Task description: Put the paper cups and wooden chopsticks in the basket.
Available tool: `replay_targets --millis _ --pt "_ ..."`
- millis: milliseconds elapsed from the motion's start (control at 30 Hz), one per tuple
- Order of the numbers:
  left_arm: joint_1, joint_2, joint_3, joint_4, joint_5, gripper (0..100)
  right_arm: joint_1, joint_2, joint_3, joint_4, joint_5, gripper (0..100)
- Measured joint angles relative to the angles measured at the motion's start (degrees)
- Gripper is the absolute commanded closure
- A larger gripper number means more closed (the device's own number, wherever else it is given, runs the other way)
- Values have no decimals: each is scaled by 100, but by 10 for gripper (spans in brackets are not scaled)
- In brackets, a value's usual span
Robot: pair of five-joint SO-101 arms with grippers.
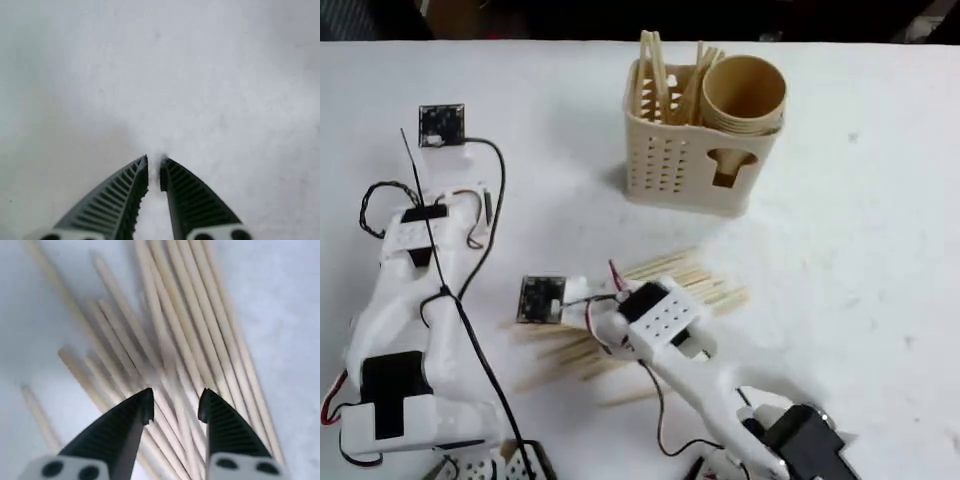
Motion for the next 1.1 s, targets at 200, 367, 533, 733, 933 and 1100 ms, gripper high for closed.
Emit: replay_targets --millis 200,367,533,733,933,1100 --pt "0 0 0 0 0 932 35 554 -114 -316 0 939" --pt "0 0 0 0 0 932 44 580 -167 -387 0 982" --pt "0 0 0 0 0 932 255 281 -141 -141 -9 982" --pt "0 0 70 -53 0 932 668 -598 -141 132 -334 982" --pt "0 0 281 -484 0 932 1213 -2048 -149 273 -1011 982" --pt "0 0 281 -536 0 932 1635 -2971 -1336 273 -1934 982"
